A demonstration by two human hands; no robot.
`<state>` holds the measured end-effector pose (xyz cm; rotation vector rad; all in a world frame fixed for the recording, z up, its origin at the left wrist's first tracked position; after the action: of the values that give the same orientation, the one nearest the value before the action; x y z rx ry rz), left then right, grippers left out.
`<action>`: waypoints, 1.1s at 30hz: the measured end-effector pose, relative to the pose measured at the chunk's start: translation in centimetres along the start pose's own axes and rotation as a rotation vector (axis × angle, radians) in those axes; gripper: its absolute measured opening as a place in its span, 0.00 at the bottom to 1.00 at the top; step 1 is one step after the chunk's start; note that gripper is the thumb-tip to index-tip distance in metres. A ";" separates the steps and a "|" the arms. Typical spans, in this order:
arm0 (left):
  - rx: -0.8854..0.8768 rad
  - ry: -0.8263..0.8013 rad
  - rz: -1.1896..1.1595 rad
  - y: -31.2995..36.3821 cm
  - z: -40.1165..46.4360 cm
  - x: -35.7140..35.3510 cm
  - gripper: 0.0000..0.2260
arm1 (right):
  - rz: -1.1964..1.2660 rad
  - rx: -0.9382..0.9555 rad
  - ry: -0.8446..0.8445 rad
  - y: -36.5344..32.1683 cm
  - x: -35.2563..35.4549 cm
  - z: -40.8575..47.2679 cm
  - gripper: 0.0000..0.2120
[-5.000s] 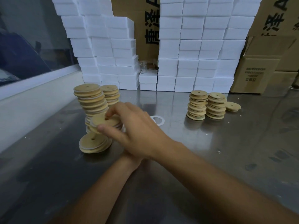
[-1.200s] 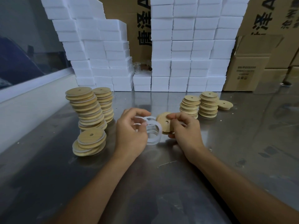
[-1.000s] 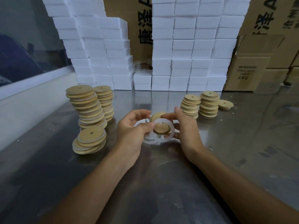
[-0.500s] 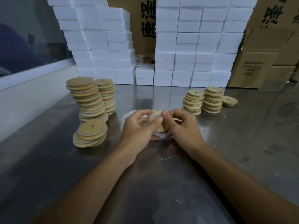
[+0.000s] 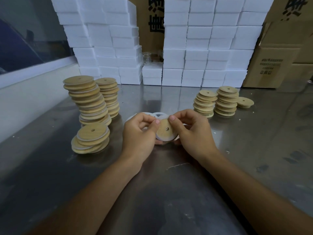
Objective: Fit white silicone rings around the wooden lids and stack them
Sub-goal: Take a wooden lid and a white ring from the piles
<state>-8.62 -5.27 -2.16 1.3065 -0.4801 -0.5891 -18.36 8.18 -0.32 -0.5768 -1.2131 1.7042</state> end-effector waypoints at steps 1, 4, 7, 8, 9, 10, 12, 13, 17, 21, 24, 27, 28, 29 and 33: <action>0.001 0.006 -0.003 0.0 0.0 0.1 0.06 | -0.009 0.002 0.003 0.0 0.0 0.0 0.05; 0.003 0.015 0.013 0.1 0.1 0.2 0.06 | -0.049 0.014 0.015 -0.1 0.1 0.1 0.06; -0.035 0.021 0.061 0.4 0.0 0.2 0.08 | -0.111 0.047 0.006 -0.3 0.0 -0.1 0.07; -0.063 0.020 0.100 0.6 -0.1 0.1 0.09 | -0.118 0.052 0.004 -0.4 0.0 -0.1 0.07; -0.087 0.016 0.133 0.7 -0.2 0.1 0.09 | -0.112 0.048 0.009 -0.4 0.1 -0.1 0.07; -0.103 0.012 0.157 0.9 -0.2 0.0 0.09 | -0.088 0.033 0.018 -0.3 0.1 -0.1 0.07; -0.115 0.008 0.187 1.0 -0.2 0.0 0.09 | -0.044 0.007 0.031 -0.2 0.2 -0.1 0.07; -0.109 0.009 0.190 0.9 -0.1 0.0 0.10 | -0.043 0.010 0.030 -0.2 0.2 -0.1 0.07; -0.046 0.025 0.126 0.5 -0.1 0.2 0.10 | -0.021 -0.005 0.006 -0.1 0.0 0.0 0.06; 0.031 0.050 0.068 0.1 -0.1 0.4 0.08 | 0.039 -0.077 -0.027 0.4 -0.2 0.0 0.07; 0.074 0.045 0.051 0.0 -0.2 0.5 0.07 | 0.089 -0.135 -0.056 0.6 -0.3 -0.1 0.08; 0.092 0.020 0.048 0.1 -0.2 0.4 0.08 | 0.076 -0.146 -0.062 0.5 -0.2 -0.2 0.09; 0.093 0.006 0.054 0.2 -0.2 0.3 0.08 | 0.056 -0.138 -0.059 0.4 -0.1 -0.3 0.10; 0.092 -0.011 0.059 0.4 -0.3 0.2 0.09 | 0.037 -0.127 -0.060 0.2 -0.1 -0.3 0.10; 0.082 -0.041 0.068 0.8 -0.4 0.2 0.10 | 0.081 -0.139 -0.073 -0.1 -0.2 -0.5 0.10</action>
<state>-8.12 -4.91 -1.48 1.3520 -0.5856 -0.5453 -17.87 8.25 -0.46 -0.6602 -1.3852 1.7302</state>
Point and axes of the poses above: each hand's wrist, its own z-axis towards the middle knuckle, its own x-axis out of the back of the hand, y = z × x, the point moved 8 cm from there along z, towards the middle knuckle, and after that the axes turned 4 degrees about z, right-handed, at the moved point
